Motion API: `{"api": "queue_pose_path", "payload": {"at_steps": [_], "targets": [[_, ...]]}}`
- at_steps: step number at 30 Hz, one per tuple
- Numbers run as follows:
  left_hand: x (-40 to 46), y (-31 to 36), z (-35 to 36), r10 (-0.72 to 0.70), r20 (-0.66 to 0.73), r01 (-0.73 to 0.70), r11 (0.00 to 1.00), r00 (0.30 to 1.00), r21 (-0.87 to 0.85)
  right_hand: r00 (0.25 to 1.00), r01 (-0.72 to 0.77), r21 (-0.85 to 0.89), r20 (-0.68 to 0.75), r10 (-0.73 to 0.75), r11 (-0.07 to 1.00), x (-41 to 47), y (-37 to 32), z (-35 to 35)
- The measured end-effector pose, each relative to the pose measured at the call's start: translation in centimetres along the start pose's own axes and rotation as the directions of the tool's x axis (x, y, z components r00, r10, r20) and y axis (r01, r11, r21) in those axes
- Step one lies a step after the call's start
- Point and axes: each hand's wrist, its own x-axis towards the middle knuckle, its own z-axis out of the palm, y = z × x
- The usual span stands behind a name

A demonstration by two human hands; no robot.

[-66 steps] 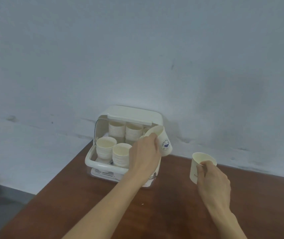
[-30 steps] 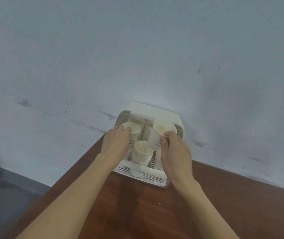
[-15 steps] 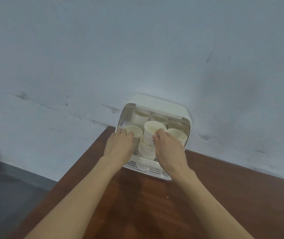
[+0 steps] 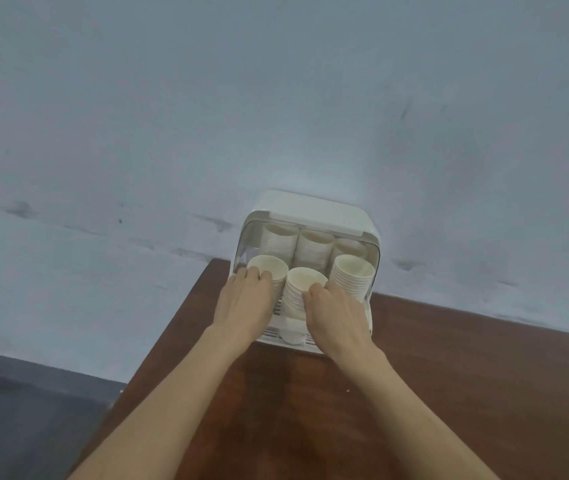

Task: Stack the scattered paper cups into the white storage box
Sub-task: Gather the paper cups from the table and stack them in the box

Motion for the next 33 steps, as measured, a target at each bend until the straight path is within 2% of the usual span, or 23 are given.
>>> {"api": "queue_pose_path", "payload": {"at_steps": [7, 9, 13, 16, 19, 22, 33], "targets": [[0.1, -0.2, -0.3, 0.052, 0.022, -0.052, 0.999, 0.998, 0.014, 1.0, -0.014, 0.011, -0.013, 0.015, 1.0, -0.3, -0.2, -0.4], [0.4, -0.2, -0.9, 0.078, -0.049, -0.078, 0.997, 0.996, 0.016, 0.996, -0.036, 0.051, -0.077, 0.04, 0.998, 0.0, 0.0, -1.3], [3.0, -0.5, -2.2, 0.117, -0.267, -0.133, 0.99, 0.957, -0.045, 0.949, -0.088, 0.103, -0.293, 0.115, 0.991, 2.3, 1.4, -3.0], [5.6, -1.2, -3.1, 0.117, -0.362, -0.145, 0.988, 0.925, -0.052, 0.939, -0.128, 0.063, -0.313, 0.142, 0.99, 4.6, 3.5, -3.9], [7.4, -1.9, -3.6, 0.096, -0.319, -0.133, 0.987, 0.943, -0.094, 0.972, -0.135, -0.025, -0.2, 0.128, 0.99, 6.2, 5.6, -4.2], [8.2, -2.5, -3.2, 0.099, -0.202, -0.133, 0.977, 0.974, -0.164, 0.989, -0.108, -0.072, -0.106, 0.1, 0.992, 6.7, 6.7, -3.8], [7.1, -2.6, -3.3, 0.067, -0.161, -0.109, 0.957, 0.985, -0.268, 0.992, -0.066, 0.063, -0.101, 0.072, 0.996, 5.1, 7.2, -3.4]]}}
